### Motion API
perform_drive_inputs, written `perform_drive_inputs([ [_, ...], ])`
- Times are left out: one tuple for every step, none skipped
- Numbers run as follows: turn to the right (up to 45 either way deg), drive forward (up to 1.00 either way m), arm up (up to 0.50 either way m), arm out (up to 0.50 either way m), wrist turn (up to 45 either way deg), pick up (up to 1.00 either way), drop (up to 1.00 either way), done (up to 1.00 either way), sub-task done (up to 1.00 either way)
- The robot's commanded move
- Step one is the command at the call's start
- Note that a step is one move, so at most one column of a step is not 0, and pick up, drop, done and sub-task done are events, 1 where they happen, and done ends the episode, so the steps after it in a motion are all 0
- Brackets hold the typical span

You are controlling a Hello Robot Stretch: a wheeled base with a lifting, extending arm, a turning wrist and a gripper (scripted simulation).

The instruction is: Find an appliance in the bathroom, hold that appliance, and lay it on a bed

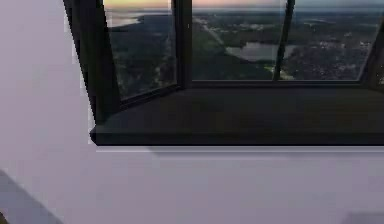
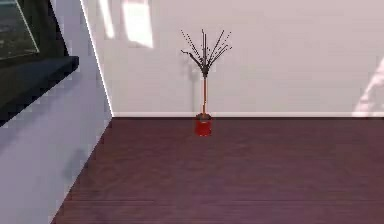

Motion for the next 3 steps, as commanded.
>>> perform_drive_inputs([
  [-45.0, 0.00, 0.00, 0.00, 0.0, 0.00, 0.00, 0.00, 0.00],
  [-45.0, 0.00, 0.00, 0.00, 0.0, 0.00, 0.00, 0.00, 0.00],
  [-15.0, 0.00, 0.00, 0.00, 0.0, 0.00, 0.00, 0.00, 0.00],
])
